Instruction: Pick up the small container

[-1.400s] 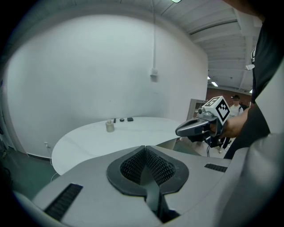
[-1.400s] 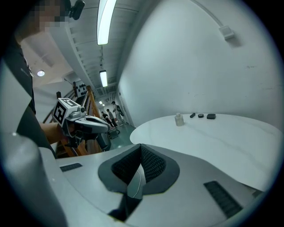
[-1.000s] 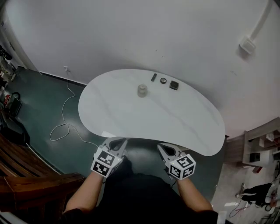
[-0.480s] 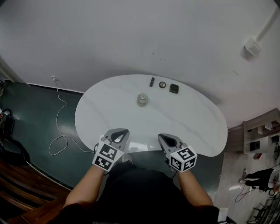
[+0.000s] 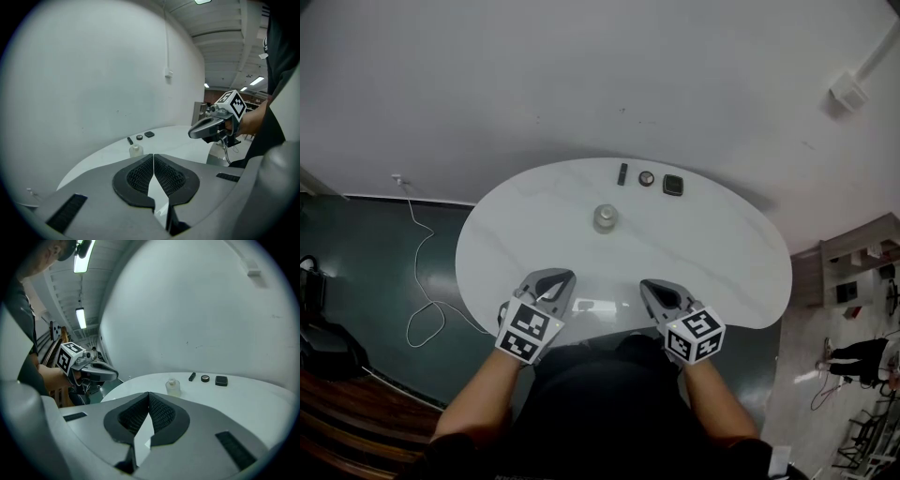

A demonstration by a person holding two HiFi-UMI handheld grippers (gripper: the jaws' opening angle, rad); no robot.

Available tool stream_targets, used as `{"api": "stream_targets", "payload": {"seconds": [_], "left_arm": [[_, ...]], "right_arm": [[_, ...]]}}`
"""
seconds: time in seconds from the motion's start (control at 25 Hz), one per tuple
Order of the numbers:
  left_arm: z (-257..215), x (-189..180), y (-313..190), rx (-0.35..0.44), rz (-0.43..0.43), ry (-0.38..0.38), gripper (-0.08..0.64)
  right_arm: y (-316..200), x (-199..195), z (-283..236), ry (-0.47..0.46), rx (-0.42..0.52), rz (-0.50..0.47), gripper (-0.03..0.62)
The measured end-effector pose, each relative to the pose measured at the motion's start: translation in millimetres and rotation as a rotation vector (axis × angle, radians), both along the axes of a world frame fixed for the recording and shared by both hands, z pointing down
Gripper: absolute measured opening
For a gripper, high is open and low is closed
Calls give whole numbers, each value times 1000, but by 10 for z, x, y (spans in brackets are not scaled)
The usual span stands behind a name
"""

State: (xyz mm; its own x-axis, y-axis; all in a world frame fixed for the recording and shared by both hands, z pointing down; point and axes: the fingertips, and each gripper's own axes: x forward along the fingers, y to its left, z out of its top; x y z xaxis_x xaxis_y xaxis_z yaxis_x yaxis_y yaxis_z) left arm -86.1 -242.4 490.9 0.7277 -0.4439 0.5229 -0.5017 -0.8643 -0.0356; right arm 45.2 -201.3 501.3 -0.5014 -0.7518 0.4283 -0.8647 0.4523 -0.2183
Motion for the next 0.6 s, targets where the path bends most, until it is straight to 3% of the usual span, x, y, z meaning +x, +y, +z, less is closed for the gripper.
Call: {"api": "stream_targets", "payload": {"seconds": [0.48,0.6], "left_arm": [[203,172,-315,-8,-88,-29,18],[250,229,-431,5,-112,-33,67]], "right_arm": [[-336,147,55,25,-19,-114,-6],[-377,211,58,26,-20,-133,-6]]}}
